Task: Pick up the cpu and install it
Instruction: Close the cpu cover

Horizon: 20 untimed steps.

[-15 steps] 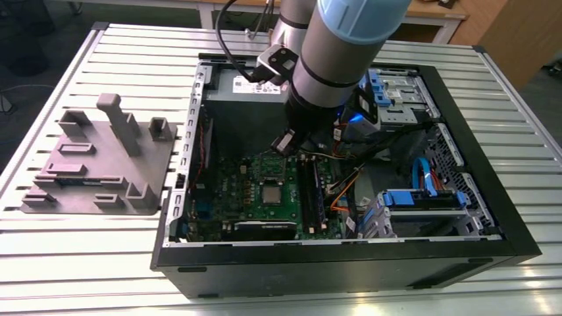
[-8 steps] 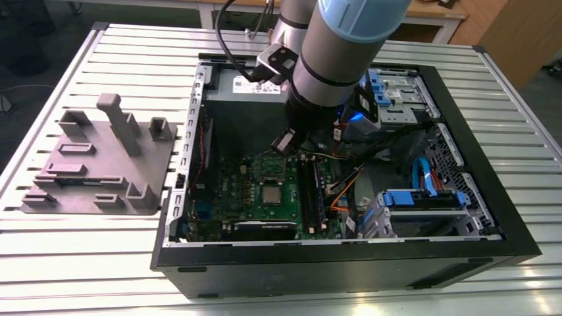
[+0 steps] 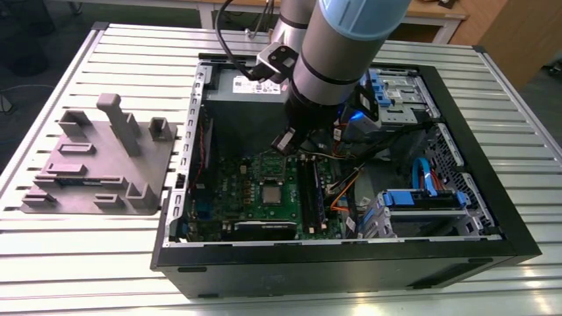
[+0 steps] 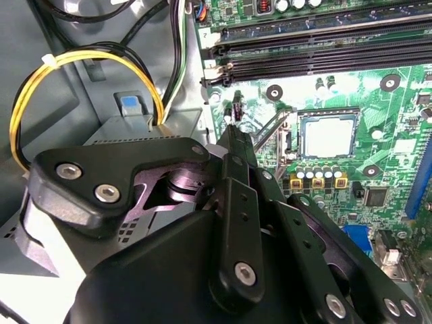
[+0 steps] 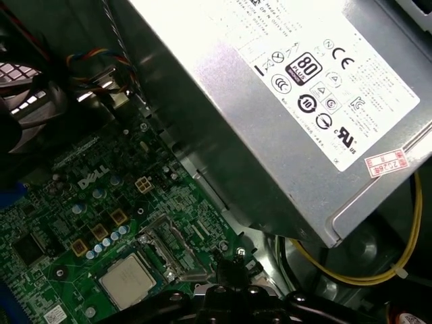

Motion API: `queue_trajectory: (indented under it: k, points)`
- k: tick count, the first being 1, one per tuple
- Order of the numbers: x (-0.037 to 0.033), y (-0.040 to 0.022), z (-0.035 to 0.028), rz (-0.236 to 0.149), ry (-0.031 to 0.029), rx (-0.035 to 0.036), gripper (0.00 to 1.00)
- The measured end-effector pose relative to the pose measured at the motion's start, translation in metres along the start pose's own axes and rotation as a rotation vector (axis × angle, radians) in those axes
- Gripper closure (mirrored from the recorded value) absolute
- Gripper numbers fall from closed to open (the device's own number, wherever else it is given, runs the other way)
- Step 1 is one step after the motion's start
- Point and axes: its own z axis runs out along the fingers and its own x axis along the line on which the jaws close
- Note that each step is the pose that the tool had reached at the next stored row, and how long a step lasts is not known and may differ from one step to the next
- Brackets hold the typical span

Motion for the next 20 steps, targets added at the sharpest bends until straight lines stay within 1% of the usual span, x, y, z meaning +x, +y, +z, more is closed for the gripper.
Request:
queue_trajectory:
  k: [4, 20]
  points:
    - [0.0000, 0.0001, -0.0006, 0.000, -0.0002, -0.0001, 0.90]
    - [-0.0001, 0.0005, -0.0023, -0.012, 0.0021, -0.0011, 0.90]
